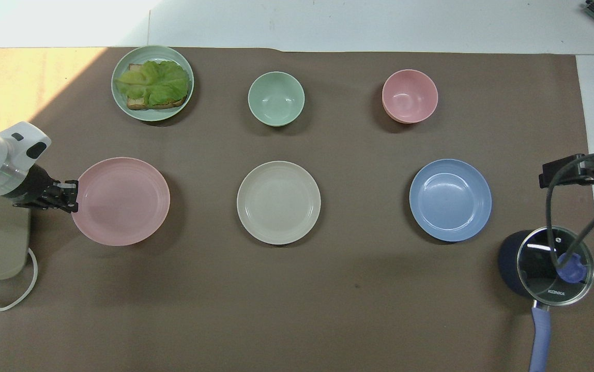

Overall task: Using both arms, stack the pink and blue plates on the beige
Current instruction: 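Carry the pink plate onto the beige plate and release it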

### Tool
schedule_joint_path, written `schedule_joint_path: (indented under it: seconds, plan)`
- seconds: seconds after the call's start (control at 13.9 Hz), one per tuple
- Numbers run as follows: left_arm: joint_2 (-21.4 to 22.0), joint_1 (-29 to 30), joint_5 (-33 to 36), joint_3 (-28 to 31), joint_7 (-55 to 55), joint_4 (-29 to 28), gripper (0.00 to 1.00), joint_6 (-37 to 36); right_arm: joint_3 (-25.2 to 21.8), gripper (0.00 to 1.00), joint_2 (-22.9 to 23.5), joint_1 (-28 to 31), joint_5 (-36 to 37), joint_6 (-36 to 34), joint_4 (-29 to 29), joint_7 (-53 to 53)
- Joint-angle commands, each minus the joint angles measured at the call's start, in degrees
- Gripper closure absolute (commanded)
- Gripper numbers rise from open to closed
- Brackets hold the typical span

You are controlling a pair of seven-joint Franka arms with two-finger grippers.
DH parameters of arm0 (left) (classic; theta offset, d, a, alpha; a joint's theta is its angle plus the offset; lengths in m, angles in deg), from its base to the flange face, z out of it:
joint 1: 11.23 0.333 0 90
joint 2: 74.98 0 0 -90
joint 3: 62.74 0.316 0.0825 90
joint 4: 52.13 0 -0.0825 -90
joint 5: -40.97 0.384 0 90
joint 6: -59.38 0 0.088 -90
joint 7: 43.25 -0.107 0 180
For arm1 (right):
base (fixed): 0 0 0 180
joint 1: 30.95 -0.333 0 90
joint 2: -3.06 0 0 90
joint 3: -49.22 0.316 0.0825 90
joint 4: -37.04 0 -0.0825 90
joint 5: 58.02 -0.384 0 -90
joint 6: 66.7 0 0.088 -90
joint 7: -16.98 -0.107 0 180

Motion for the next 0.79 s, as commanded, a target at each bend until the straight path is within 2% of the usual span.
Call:
schedule_joint_path:
  seconds: [0.0, 0.14, 0.29, 0.5, 0.72]
  plan:
    - [0.1, 0.6, -2.9, -0.5, 0.5, 2.4, 1.0, -3.6, 0.2, 0.0, -1.1, 0.4, 0.2, 0.6, -1.2, -0.3]
    - [-0.2, -1.0, -6.3, -1.0, 3.3, 4.9, 1.0, -6.8, 0.2, 0.0, -1.1, 0.4, 0.2, 0.6, -1.3, -0.3]
    - [-0.3, -7.3, -6.8, -1.7, 12.7, 4.9, 1.0, -5.8, 0.2, 0.0, -1.2, 0.4, 0.2, 0.6, -1.4, -0.2]
    - [0.0, -17.0, -9.4, -1.8, 23.8, 4.1, 1.0, -1.2, 0.2, 0.0, -1.3, 0.4, 0.2, 0.6, -1.4, -0.2]
    - [0.1, -23.2, -9.6, -1.8, 28.1, 3.0, 1.0, 2.2, 0.2, 0.0, -2.0, 0.5, 0.2, 0.7, -2.7, -0.1]
